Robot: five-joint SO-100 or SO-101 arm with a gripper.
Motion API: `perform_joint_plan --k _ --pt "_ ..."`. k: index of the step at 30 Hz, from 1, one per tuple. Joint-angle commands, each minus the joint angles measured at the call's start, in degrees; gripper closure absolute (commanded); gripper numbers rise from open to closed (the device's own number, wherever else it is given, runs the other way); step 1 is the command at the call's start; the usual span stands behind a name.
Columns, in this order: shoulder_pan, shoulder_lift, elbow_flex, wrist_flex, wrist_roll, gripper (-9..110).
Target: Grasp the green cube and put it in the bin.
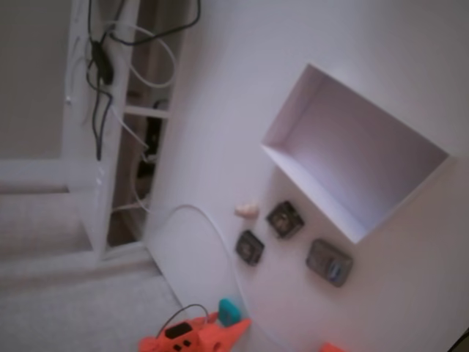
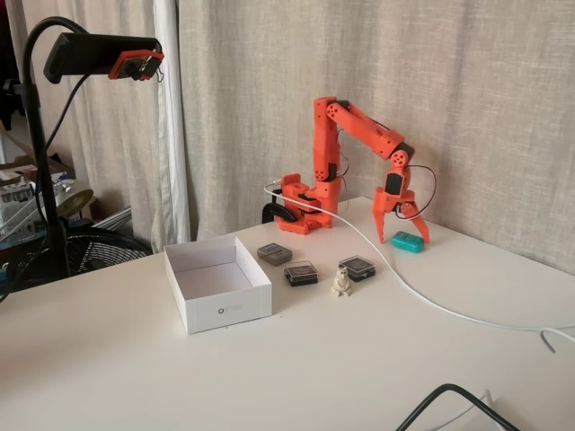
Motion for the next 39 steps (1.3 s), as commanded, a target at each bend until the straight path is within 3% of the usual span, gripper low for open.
perform_joint_plan --k 1,39 --pt "0.97 -0.79 -0.79 -0.26 0.18 59" --pt "-0.7 4.48 4.48 -4.22 -0.26 60"
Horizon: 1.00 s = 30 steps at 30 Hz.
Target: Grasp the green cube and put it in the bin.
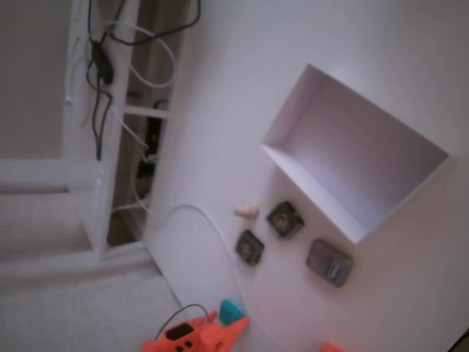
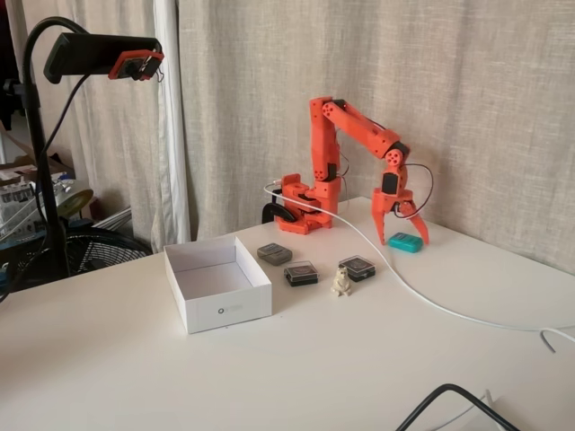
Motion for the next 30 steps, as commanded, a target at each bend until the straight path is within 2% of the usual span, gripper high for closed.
perform_joint_plan --k 1,13,19,30 --pt "-1.05 0.35 0.35 -0.53 0.18 60" --pt "-1.23 -1.05 0.0 -0.97 0.26 61" --pt "-0.79 -0.97 0.0 -1.05 0.26 69" --pt "-0.44 -0.88 0.0 -1.05 0.44 69"
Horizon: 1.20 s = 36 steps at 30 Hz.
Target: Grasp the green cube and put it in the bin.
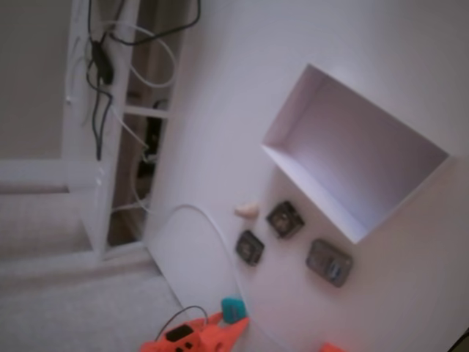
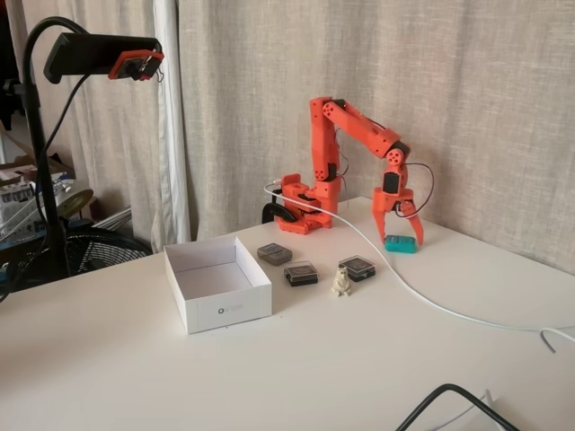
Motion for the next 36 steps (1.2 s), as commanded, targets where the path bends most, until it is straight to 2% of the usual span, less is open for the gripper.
perform_joint_plan --k 1,16,18,21,27,36 --pt "0.7 -0.35 0.09 -0.79 0.35 69" --pt "2.11 -0.62 -0.18 -1.05 0.26 70" --pt "2.11 -0.62 -0.18 -1.32 0.18 74" --pt "2.11 -0.44 -0.18 -1.76 0.0 87" --pt "2.37 -0.35 -0.09 -1.93 0.18 90" --pt "2.55 1.41 0.0 -4.13 0.09 106"
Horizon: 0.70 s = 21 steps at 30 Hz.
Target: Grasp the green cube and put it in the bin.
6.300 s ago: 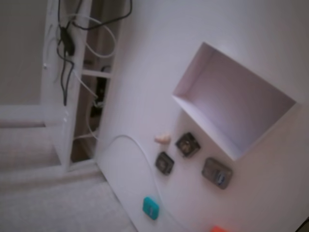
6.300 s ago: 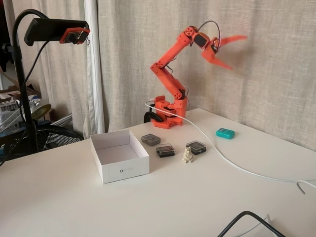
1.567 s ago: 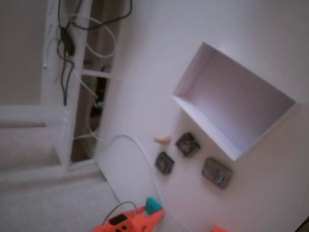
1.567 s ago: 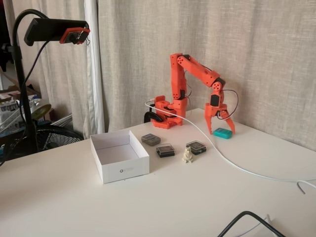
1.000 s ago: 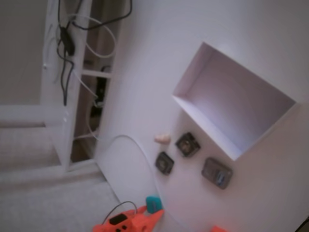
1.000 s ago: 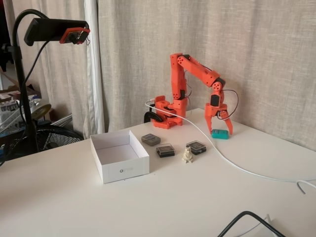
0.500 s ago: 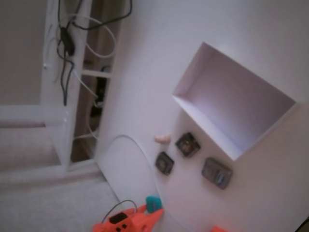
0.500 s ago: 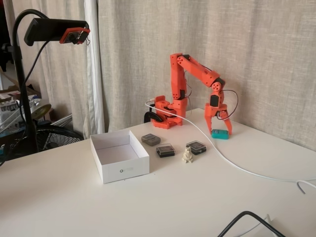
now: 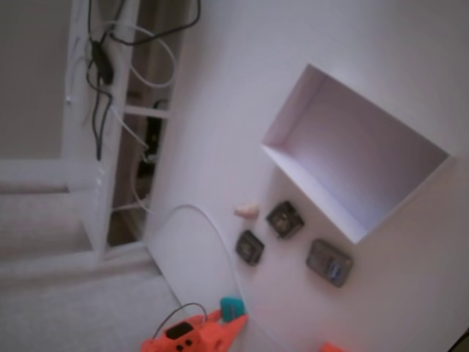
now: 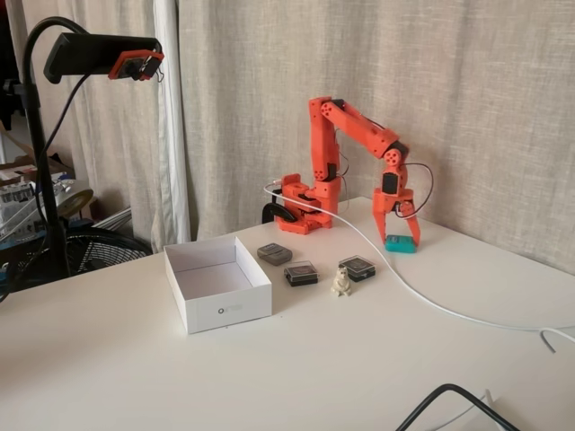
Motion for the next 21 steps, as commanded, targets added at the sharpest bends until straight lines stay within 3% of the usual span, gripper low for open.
perform_joint_plan --k 1,12,21 --pt "0.79 0.7 -0.62 -1.49 -0.44 109" --pt "1.76 5.45 -0.7 -2.72 -0.18 110" --pt "9.49 25.05 0.44 -7.65 -0.26 110"
